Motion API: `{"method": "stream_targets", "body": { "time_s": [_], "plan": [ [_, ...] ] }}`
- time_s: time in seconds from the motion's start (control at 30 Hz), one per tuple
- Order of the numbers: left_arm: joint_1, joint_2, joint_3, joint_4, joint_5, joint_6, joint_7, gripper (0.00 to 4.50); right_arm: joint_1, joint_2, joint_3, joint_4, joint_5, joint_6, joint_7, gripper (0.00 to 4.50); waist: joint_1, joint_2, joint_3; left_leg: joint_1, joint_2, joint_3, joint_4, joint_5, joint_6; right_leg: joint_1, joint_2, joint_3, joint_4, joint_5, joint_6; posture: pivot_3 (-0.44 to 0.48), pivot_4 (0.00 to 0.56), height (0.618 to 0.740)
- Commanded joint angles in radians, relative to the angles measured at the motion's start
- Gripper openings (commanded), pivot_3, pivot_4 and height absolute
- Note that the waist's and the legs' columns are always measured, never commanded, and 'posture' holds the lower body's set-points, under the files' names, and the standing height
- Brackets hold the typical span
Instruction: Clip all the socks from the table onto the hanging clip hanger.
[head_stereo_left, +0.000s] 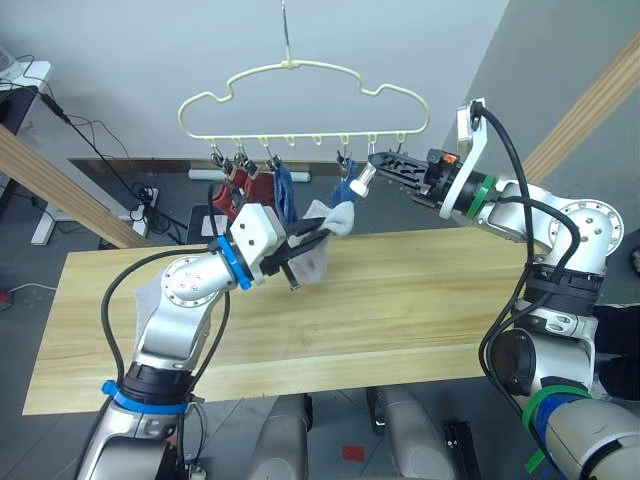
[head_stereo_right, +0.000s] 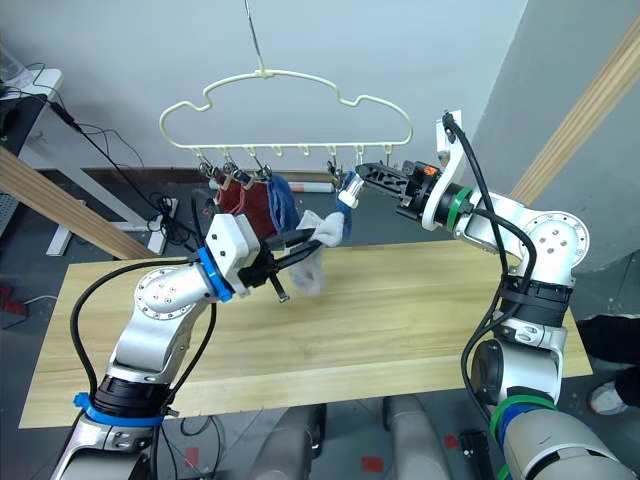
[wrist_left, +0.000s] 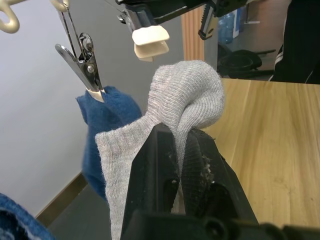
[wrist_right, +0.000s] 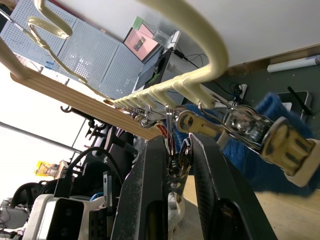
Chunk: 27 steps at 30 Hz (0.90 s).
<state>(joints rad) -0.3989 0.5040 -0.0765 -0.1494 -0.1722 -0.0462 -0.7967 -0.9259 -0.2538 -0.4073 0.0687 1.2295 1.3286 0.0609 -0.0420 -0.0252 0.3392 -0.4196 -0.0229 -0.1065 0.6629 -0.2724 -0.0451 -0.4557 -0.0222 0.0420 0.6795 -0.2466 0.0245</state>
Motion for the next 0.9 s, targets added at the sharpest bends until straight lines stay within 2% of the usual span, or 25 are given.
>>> {"method": "stream_targets", "body": {
  "time_s": [0.03,0.6,0.9],
  "plan": [
    [-0.011,-0.001,0.018,-0.033,-0.017,0.004,0.009,0.29,-0.011,-0.011,-0.005,-0.019,0.032,-0.007,0.001,0.65,0.000,0.000,0.000,0.000,0.000,0.000,0.000,0.000,0.000,0.000,0.000,0.000,0.000,0.000,0.000,0.008,0.360,0.740],
    [-0.050,-0.023,0.004,-0.008,0.001,0.002,0.031,0.29,0.002,-0.007,0.013,-0.035,0.078,-0.002,-0.033,0.65,-0.001,0.000,0.000,0.000,0.000,0.000,0.000,0.000,0.000,0.000,0.000,0.000,0.000,0.000,0.000,0.003,0.371,0.740],
    [-0.063,-0.028,-0.019,0.030,0.066,-0.029,0.043,0.29,0.004,-0.004,0.020,-0.036,0.134,-0.001,-0.074,0.65,-0.001,0.000,0.000,0.000,0.000,0.000,0.000,0.000,0.000,0.000,0.000,0.000,0.000,0.000,0.000,0.002,0.376,0.740]
  ]
}}
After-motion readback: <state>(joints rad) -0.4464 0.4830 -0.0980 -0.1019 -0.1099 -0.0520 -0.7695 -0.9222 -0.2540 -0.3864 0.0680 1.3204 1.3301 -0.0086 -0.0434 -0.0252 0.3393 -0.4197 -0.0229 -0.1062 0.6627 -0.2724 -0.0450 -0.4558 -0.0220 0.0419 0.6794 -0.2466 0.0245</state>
